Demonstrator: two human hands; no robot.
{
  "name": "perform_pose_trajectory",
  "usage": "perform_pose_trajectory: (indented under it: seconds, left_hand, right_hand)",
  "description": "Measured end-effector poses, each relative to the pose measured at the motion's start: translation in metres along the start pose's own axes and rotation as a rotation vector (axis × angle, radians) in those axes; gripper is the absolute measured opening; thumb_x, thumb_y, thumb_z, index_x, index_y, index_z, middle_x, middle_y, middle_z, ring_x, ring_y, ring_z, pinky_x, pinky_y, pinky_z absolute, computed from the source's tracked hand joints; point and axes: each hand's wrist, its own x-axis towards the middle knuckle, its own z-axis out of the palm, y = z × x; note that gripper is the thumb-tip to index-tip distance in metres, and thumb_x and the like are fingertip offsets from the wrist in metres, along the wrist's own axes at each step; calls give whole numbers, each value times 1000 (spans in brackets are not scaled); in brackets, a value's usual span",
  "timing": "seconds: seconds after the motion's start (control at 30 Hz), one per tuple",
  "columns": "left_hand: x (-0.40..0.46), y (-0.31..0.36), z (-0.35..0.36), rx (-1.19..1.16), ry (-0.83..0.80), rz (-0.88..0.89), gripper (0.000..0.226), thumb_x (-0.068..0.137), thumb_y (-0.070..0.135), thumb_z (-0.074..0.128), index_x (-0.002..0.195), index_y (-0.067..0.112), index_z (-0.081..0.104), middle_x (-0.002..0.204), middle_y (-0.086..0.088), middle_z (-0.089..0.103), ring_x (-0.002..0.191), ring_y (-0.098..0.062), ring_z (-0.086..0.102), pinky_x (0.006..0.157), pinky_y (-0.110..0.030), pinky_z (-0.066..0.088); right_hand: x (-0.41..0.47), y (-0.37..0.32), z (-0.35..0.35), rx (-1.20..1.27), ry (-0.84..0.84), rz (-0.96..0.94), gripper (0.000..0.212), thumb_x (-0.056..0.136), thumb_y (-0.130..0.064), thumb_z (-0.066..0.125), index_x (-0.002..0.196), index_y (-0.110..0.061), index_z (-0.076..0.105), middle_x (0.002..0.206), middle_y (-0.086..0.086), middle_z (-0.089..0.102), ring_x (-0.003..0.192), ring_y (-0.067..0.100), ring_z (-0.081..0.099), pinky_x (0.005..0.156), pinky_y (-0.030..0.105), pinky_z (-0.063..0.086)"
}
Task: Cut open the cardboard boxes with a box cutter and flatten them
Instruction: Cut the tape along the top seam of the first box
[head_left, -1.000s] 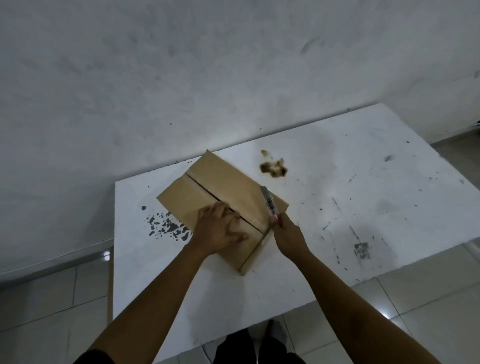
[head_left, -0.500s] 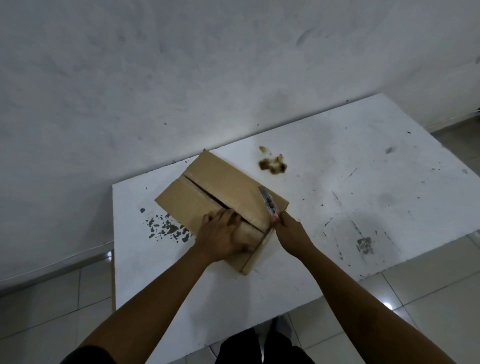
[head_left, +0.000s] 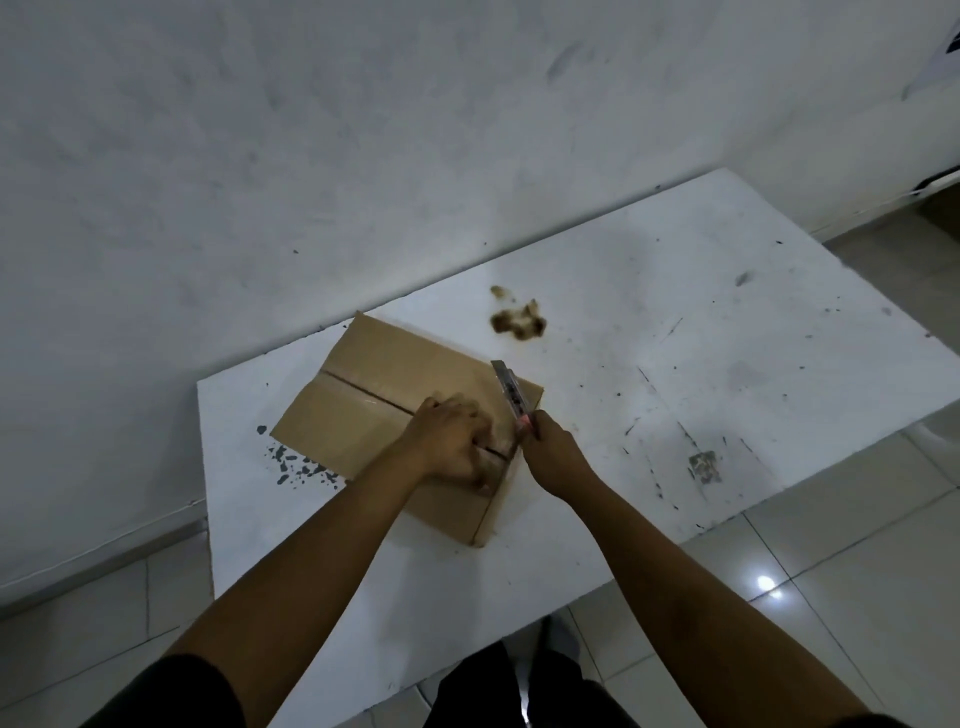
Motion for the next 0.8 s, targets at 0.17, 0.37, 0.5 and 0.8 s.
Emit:
perform_pose_trajectory:
  seconds: [0.17, 0.37, 0.5, 0.8]
  left_hand:
    - [-2, -8, 10, -415, -25, -122, 25, 54, 47, 67, 79, 42, 64, 113, 15, 58, 111, -11, 53, 99, -33, 45]
    - [1, -12, 9, -565, -84, -142, 32, 54, 35, 89, 77, 36, 67, 107, 15, 60, 102, -8, 56, 92, -34, 51]
    - [-1, -10, 4, -571, -98, -148, 31, 57, 30, 92, 77, 31, 67, 106, 19, 60, 103, -4, 54, 94, -32, 48]
    - [1, -8, 7, -508, -105, -164, 31, 61, 39, 90, 80, 31, 67, 102, 23, 56, 97, -1, 52, 92, -31, 44]
  right_hand:
    - [-8, -1, -8, 37, -25, 14, 31, 107, -35, 36, 111, -11, 55, 90, 5, 58, 81, 21, 55, 68, 31, 41]
    - [-58, 35, -3, 251, -65, 144, 22, 104, -28, 45, 100, -15, 62, 84, 5, 62, 70, 17, 56, 61, 27, 47]
    - [-81, 48, 5, 290, -105, 166, 21, 101, -23, 47, 92, -14, 63, 74, 4, 58, 61, 16, 51, 56, 26, 42]
    - [-97, 61, 15, 109, -218, 107, 29, 99, -31, 48, 83, -16, 66, 71, -2, 59, 62, 12, 52, 63, 30, 42]
